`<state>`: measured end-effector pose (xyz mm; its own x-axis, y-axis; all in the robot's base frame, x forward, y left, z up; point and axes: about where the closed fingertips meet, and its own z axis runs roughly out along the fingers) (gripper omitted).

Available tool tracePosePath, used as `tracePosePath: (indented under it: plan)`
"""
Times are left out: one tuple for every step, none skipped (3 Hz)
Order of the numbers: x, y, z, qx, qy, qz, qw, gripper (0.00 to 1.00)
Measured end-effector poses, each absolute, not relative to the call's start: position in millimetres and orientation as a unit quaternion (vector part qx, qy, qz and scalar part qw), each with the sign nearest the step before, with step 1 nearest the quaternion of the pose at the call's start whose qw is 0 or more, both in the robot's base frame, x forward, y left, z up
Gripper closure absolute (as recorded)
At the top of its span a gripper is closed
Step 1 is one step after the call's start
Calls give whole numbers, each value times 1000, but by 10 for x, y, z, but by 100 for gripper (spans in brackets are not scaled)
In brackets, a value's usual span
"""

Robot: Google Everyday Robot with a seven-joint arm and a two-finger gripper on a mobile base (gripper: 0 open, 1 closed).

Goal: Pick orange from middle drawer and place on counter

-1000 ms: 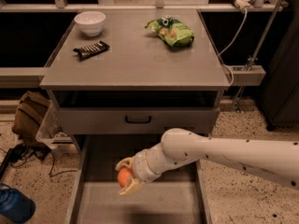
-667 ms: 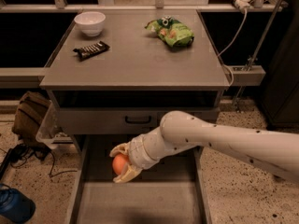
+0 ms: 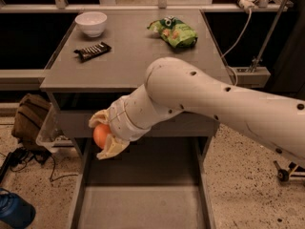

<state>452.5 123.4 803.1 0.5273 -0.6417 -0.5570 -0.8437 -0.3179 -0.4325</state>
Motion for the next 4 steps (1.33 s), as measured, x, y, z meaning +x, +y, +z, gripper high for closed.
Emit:
tracePosePath:
  plan:
    - [4524, 1234, 8028, -799, 465, 143, 354, 100]
    - [4688, 1148, 8383, -807, 458, 98, 360, 100]
    - [5114, 955, 8975, -817, 446, 21, 366, 100]
    - [5638, 709, 9306, -812, 454, -18, 366, 100]
